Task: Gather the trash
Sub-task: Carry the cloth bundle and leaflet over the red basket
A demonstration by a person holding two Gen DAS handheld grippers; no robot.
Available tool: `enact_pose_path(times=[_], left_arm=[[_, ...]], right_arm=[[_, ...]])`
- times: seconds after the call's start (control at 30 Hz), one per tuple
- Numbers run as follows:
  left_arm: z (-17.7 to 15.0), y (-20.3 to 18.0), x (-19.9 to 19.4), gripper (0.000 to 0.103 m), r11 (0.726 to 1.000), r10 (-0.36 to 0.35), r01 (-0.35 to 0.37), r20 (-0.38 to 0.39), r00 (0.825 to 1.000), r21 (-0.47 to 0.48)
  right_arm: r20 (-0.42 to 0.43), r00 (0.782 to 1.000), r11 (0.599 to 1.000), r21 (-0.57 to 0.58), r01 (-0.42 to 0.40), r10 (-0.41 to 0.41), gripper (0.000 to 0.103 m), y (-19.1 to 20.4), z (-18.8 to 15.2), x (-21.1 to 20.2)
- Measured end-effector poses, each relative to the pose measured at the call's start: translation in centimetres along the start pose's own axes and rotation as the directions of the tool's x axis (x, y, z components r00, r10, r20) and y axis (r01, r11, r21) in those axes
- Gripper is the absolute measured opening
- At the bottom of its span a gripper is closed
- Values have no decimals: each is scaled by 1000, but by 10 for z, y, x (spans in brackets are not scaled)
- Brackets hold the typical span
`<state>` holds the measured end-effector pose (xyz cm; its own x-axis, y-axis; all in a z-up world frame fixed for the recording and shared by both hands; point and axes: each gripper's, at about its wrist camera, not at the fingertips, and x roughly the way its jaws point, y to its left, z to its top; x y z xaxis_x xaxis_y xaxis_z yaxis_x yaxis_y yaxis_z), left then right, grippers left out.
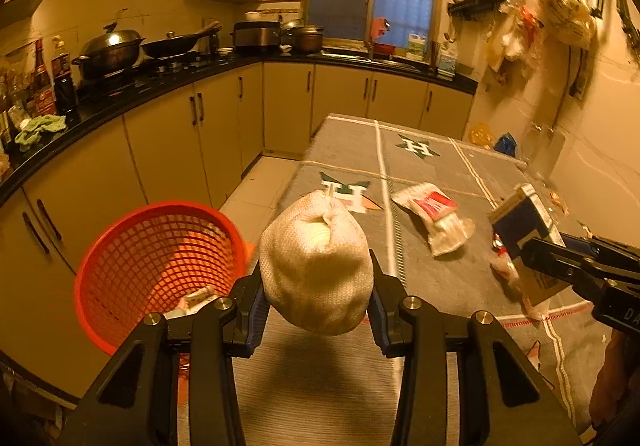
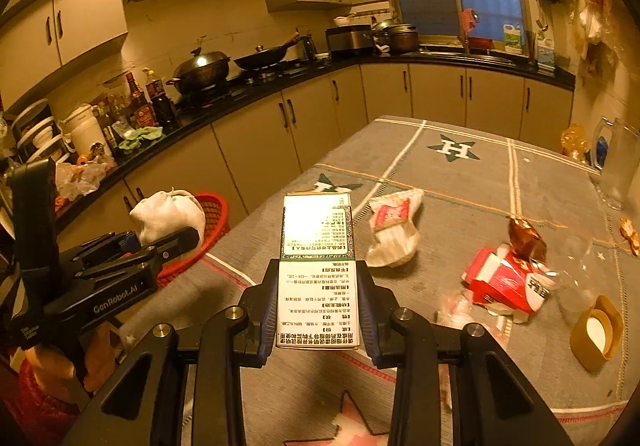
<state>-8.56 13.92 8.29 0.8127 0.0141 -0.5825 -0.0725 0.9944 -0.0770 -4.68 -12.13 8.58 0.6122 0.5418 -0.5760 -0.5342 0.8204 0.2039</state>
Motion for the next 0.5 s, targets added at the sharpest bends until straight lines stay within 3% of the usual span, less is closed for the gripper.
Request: enact_pose_path(times=[0.33,0.5], left_arm=[[11,73,-4,41,990,118,-116,18,993,-79],[8,112,9,41,979,177,-179,-23,984,-101]], right_arm=[[-59,989,990,-5,-138,137,38,31,24,34],[-109,971,975,-27,-218,214,38,65,39,67]])
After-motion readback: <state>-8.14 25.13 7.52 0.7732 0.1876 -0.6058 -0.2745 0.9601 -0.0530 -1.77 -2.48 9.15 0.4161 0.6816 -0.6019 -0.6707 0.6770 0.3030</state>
